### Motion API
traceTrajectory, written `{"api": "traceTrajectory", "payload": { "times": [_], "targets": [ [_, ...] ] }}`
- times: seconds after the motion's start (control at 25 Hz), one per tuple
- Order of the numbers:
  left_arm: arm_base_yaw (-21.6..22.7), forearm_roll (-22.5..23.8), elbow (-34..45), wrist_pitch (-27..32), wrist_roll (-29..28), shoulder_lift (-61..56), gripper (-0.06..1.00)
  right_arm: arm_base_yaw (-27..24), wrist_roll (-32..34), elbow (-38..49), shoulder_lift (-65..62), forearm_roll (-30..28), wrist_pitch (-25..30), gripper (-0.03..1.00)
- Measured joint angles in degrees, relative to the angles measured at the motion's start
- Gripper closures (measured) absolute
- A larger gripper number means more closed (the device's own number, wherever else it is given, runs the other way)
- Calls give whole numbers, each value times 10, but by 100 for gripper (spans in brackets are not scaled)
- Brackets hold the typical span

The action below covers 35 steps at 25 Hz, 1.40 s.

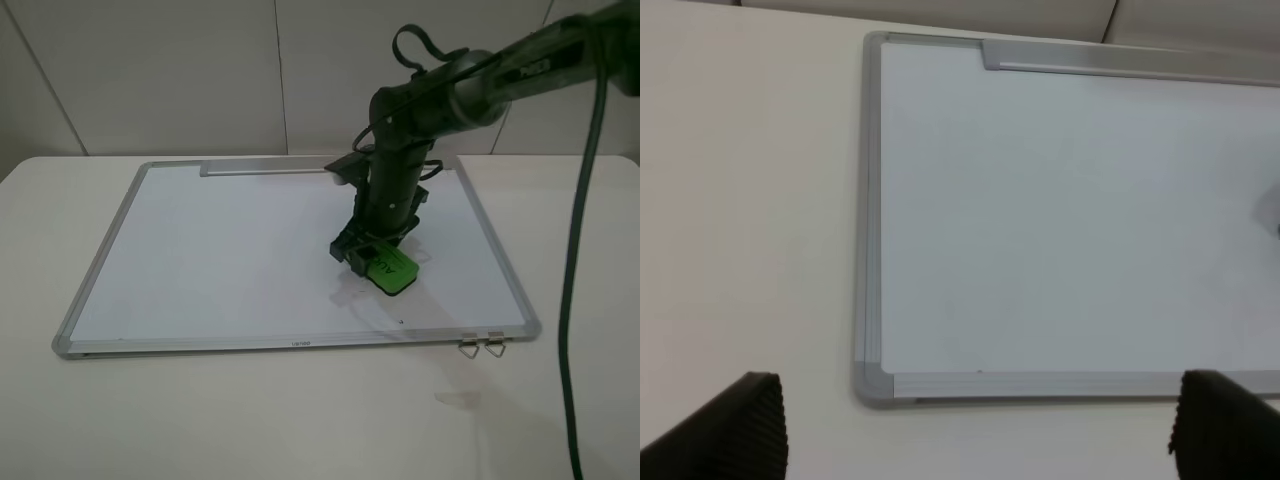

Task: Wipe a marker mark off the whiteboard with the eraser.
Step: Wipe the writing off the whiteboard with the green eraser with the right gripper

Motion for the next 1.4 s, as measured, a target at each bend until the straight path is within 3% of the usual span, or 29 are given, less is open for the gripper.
{"api": "traceTrajectory", "payload": {
  "times": [0.16, 0.36, 0.52, 0.88, 1.2, 1.4],
  "targets": [
    [0, -1, 0, 0, 0, 0, 16, 61, 0, 0, 0, 9, -31, 38],
    [0, -1, 0, 0, 0, 0, 16, 69, -1, 0, 2, 13, -44, 38],
    [0, -1, 0, 0, 0, 0, 16, 46, -2, 0, 3, 24, -60, 38],
    [0, -2, 0, 0, 1, 0, 16, -67, -9, 0, 9, 35, -116, 38],
    [-50, -2, 0, 0, 1, 0, 16, -63, -4, -1, 9, 30, -115, 38],
    [-53, -2, 0, 0, 1, 0, 16, -61, 5, 1, 10, 28, -116, 38]
  ]
}}
